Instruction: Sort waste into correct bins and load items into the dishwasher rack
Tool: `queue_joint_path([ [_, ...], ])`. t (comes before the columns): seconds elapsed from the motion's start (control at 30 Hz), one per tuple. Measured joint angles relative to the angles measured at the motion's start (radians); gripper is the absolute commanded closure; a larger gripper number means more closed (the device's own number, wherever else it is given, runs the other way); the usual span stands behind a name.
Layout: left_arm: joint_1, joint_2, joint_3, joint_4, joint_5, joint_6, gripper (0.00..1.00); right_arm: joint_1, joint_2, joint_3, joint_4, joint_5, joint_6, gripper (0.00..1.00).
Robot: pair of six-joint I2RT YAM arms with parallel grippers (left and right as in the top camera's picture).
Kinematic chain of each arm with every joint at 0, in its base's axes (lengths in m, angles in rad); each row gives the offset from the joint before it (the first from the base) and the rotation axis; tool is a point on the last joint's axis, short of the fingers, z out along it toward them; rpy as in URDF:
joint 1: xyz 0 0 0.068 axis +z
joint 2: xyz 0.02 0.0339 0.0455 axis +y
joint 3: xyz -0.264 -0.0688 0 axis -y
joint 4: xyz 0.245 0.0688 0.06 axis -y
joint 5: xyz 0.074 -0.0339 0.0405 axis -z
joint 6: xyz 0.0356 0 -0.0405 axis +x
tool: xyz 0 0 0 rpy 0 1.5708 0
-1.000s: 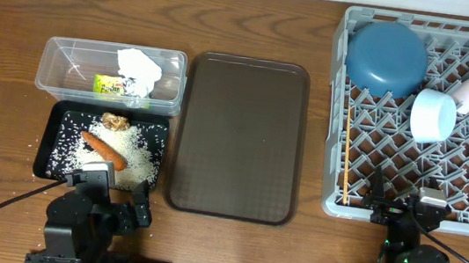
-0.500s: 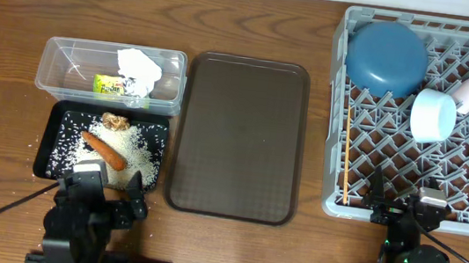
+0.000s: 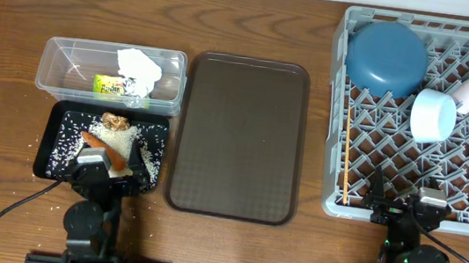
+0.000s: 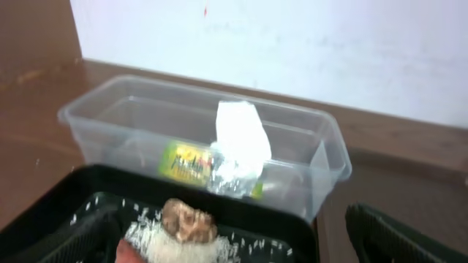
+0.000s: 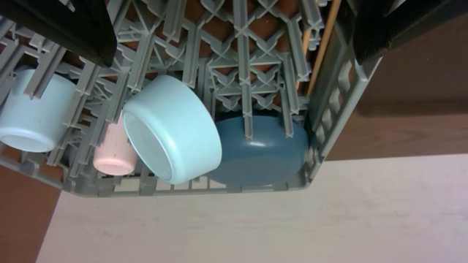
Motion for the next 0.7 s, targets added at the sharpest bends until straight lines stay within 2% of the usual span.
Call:
queue_joint_path([
  [0.7, 0.0, 0.0, -0.006, 0.016, 0.0, 0.033, 0.02, 0.0, 0.0, 0.0, -0.001, 0.0, 0.0, 0.01],
])
